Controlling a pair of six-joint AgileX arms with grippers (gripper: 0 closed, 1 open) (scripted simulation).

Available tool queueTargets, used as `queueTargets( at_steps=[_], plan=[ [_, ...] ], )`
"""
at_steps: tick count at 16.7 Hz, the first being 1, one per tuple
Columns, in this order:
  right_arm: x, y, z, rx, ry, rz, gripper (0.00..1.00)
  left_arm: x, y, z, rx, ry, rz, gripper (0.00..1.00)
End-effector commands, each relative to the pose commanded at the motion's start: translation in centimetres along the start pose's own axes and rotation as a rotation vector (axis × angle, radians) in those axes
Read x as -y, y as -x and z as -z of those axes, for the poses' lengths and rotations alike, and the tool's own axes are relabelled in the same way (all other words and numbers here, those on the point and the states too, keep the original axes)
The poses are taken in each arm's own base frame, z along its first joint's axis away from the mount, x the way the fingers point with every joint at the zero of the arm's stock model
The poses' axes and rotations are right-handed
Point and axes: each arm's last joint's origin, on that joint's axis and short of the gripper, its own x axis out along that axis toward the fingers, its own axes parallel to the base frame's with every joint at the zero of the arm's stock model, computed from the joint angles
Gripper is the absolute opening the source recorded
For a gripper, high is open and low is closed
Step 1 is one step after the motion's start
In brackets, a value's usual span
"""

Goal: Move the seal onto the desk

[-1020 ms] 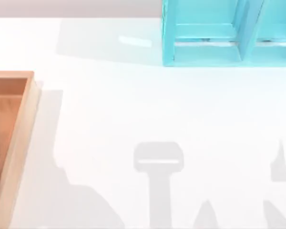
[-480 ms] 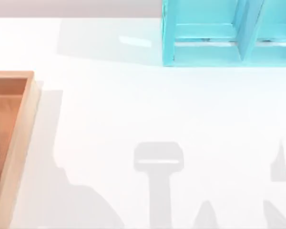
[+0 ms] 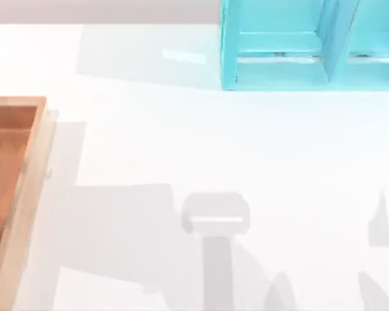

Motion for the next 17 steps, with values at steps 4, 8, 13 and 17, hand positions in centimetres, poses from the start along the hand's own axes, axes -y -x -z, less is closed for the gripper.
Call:
queueTargets(
  at_steps=[4,8,13,17],
  plan=[
    [0.0,0.0,0.0,0.0,0.0,0.0,1.0,6.3,5.6,0.7,-0.027,0.0,-0.002,0.0],
    [0.0,0.0,0.0,0.0,0.0,0.0,1.0,9.4,9.4,2.4,0.007,0.0,-0.002,0.0],
    [0.0,0.0,0.0,0.0,0.0,0.0,1.0,9.4,9.3,2.3,0.005,0.003,-0.001,0.0],
    [0.0,0.0,0.0,0.0,0.0,0.0,1.0,10.7,8.5,-0.5,0.005,0.011,0.0,0.0]
  ],
)
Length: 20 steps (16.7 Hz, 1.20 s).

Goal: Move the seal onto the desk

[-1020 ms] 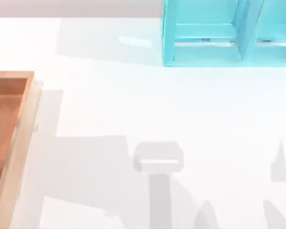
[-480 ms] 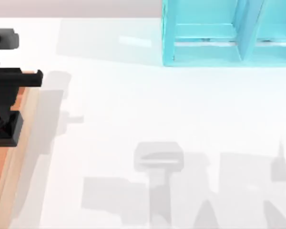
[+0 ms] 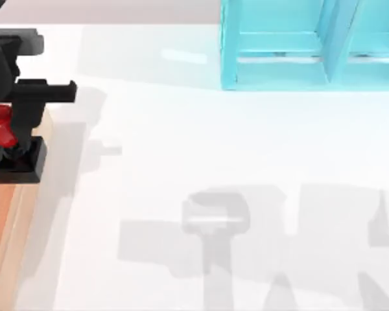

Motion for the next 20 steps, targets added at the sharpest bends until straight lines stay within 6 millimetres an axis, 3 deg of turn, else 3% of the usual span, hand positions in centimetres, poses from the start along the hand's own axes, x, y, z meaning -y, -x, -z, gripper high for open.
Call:
queueTargets(
  at_steps=[6,9,12,17,20],
  plan=[
    [0.0,0.0,0.0,0.0,0.0,0.0,1.0,5.4,-5.3,-7.7,-0.01,-0.006,-0.004,0.0],
    [0.0,0.0,0.0,0.0,0.0,0.0,1.0,8.1,-8.6,-10.4,-0.01,-0.008,-0.003,0.0],
    [0.0,0.0,0.0,0.0,0.0,0.0,1.0,9.4,-9.9,-11.5,0.004,-0.009,0.0,0.0],
    [0.0,0.0,0.0,0.0,0.0,0.0,1.0,9.2,-10.1,-11.5,-0.001,-0.006,-0.001,0.0],
    [0.0,0.0,0.0,0.0,0.0,0.0,1.0,9.3,-11.8,-11.5,0.003,-0.008,0.0,0.0]
  ],
)
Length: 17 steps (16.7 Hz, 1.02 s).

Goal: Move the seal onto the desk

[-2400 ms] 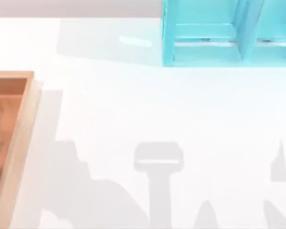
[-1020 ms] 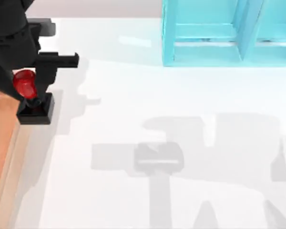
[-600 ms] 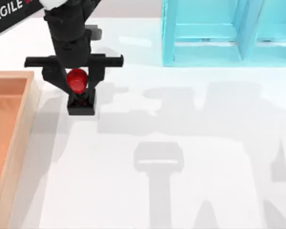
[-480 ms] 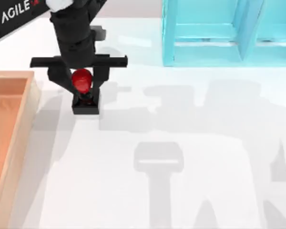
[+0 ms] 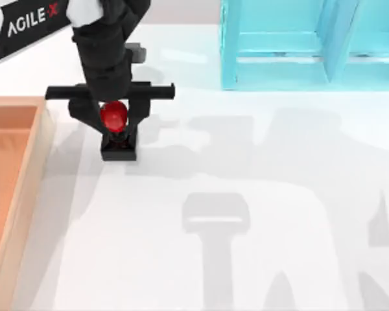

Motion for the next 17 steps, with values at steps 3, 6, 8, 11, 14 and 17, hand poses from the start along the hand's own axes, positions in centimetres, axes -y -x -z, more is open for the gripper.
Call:
queueTargets(
  at_steps=[3,6,8,11,14,17],
  plan=[
    [0.0,0.0,0.0,0.0,0.0,0.0,1.0,0.1,-2.2,0.0,0.004,0.0,0.001,0.0],
    [0.0,0.0,0.0,0.0,0.0,0.0,1.0,0.1,-2.6,0.1,0.002,0.0,0.001,0.0],
    [0.0,0.0,0.0,0.0,0.0,0.0,1.0,0.1,-2.6,0.1,0.002,0.0,0.001,0.08],
    [0.0,0.0,0.0,0.0,0.0,0.0,1.0,0.1,-2.6,0.1,0.002,0.0,0.001,0.3],
    [0.0,0.0,0.0,0.0,0.0,0.0,1.0,0.1,-2.6,0.1,0.002,0.0,0.001,0.53],
    [0.0,0.0,0.0,0.0,0.0,0.0,1.0,0.1,-2.6,0.1,0.002,0.0,0.001,0.75]
  ],
)
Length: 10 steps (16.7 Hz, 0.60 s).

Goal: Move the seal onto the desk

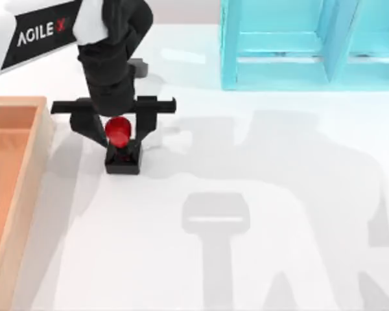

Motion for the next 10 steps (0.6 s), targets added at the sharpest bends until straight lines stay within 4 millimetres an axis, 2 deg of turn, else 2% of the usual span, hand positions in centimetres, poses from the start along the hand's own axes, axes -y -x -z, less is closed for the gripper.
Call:
queueTargets(
  at_steps=[3,10],
  plan=[
    [0.0,0.0,0.0,0.0,0.0,0.0,1.0,0.0,0.0,0.0,0.0,0.0,0.0,0.98],
    [0.0,0.0,0.0,0.0,0.0,0.0,1.0,0.0,0.0,0.0,0.0,0.0,0.0,1.0]
  ],
)
